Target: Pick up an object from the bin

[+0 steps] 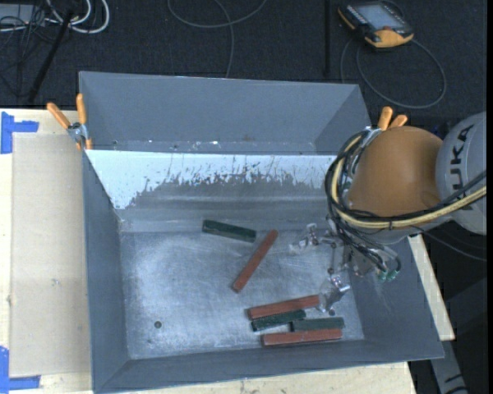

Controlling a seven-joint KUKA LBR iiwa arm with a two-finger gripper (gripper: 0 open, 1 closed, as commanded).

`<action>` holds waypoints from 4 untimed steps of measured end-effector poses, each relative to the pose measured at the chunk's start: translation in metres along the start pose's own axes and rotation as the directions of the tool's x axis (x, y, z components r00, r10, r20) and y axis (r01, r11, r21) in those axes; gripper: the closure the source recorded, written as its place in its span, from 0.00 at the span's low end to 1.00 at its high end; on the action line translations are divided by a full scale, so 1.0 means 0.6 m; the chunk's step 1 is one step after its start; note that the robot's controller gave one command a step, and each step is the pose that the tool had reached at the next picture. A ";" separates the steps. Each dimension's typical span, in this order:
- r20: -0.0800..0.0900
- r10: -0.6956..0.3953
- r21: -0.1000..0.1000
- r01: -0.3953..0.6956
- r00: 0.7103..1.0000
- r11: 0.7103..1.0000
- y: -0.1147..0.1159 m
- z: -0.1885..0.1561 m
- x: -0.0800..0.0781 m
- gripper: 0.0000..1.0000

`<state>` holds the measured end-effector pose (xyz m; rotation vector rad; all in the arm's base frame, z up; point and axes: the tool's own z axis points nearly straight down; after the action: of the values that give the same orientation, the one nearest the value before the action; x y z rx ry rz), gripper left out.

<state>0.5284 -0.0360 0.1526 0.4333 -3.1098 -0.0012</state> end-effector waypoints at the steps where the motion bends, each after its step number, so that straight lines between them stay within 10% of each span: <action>1: 0.006 -0.176 0.003 0.176 0.984 0.984 0.044 0.084 -0.089 0.00; 2: 0.059 -0.114 0.016 0.113 0.992 0.993 0.039 0.116 0.018 1.00; 4: 0.055 -0.115 0.015 0.114 0.992 0.993 0.039 0.110 0.018 1.00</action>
Offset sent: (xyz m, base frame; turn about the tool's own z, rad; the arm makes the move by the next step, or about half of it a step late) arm -0.0339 0.0145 -0.0826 -0.1139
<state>0.5116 -0.0162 0.0865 0.6227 -3.1359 0.0046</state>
